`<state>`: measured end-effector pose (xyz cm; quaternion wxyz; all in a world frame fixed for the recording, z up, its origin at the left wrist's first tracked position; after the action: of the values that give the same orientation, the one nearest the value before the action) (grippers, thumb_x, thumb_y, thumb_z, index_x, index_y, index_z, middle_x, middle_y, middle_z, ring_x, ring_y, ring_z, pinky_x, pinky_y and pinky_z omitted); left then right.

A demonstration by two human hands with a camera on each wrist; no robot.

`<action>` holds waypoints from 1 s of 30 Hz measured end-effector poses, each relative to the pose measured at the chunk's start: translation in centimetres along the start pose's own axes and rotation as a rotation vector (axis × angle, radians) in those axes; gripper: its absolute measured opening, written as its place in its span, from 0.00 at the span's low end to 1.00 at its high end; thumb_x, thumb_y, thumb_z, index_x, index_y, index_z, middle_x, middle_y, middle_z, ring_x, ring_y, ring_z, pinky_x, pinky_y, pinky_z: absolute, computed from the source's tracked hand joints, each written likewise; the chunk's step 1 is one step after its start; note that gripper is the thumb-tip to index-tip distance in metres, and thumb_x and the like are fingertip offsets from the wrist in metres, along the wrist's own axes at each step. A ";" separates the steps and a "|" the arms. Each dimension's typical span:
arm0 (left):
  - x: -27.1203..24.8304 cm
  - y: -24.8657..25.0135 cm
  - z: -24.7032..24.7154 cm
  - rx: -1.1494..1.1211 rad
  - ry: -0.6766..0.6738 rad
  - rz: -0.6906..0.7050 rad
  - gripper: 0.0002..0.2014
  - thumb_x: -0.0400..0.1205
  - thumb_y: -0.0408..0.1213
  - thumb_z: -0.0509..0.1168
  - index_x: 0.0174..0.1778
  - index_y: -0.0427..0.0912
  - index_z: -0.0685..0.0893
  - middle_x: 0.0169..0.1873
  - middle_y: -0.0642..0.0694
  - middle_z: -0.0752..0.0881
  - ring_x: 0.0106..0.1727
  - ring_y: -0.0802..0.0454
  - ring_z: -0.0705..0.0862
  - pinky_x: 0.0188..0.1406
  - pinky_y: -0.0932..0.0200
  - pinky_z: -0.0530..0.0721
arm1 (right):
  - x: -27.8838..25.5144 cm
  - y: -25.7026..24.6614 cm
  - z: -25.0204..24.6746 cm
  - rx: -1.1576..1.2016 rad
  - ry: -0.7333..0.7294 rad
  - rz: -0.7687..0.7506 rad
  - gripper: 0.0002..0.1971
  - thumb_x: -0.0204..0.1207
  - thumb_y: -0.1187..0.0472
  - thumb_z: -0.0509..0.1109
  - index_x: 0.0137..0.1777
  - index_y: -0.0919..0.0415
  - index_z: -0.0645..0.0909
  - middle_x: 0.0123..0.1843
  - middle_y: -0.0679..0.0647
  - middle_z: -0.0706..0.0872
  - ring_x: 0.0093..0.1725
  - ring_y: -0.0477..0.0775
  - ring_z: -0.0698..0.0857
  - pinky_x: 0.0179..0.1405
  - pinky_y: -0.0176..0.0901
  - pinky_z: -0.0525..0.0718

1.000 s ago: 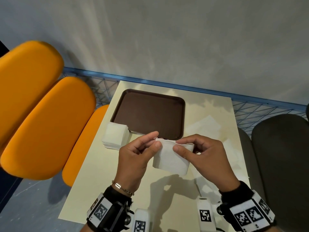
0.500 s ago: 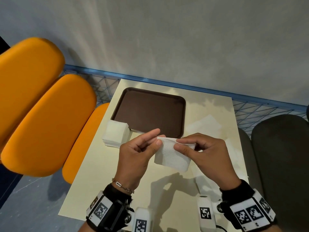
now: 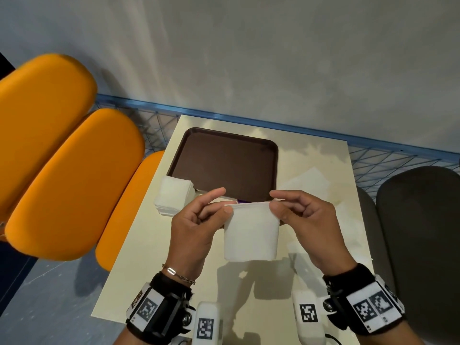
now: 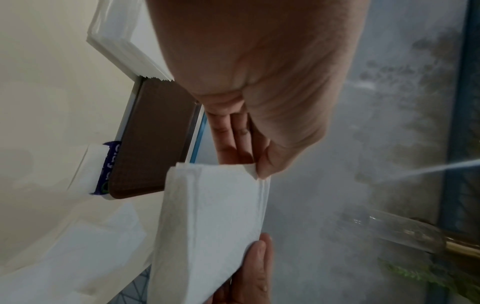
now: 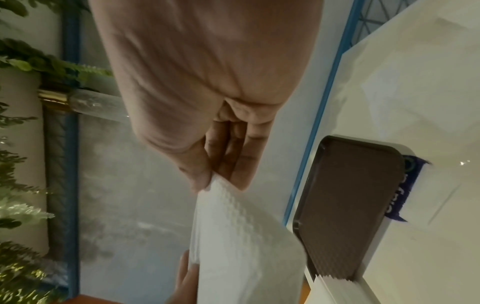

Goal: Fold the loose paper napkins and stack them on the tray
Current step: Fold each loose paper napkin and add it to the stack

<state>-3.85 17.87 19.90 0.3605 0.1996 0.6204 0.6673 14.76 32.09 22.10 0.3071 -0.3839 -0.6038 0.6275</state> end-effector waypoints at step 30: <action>7.5 -5.6 -16.4 0.204 0.157 -0.092 0.17 0.82 0.32 0.77 0.66 0.49 0.88 0.48 0.50 0.96 0.56 0.55 0.93 0.65 0.47 0.88 | 2.8 13.9 19.1 -0.281 -0.726 0.526 0.26 0.70 0.65 0.88 0.68 0.56 0.87 0.53 0.61 0.96 0.52 0.61 0.96 0.58 0.56 0.94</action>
<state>-19.16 11.95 10.63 0.3188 0.1537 0.7198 0.5972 -1.93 23.34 7.52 -0.1483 -0.3173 -0.6336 0.6899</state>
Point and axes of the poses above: each hand's wrist, its own x-axis towards the middle knuckle, its own z-axis out of the palm, y = z × x, the point moved 8 cm from there along x, towards the middle knuckle
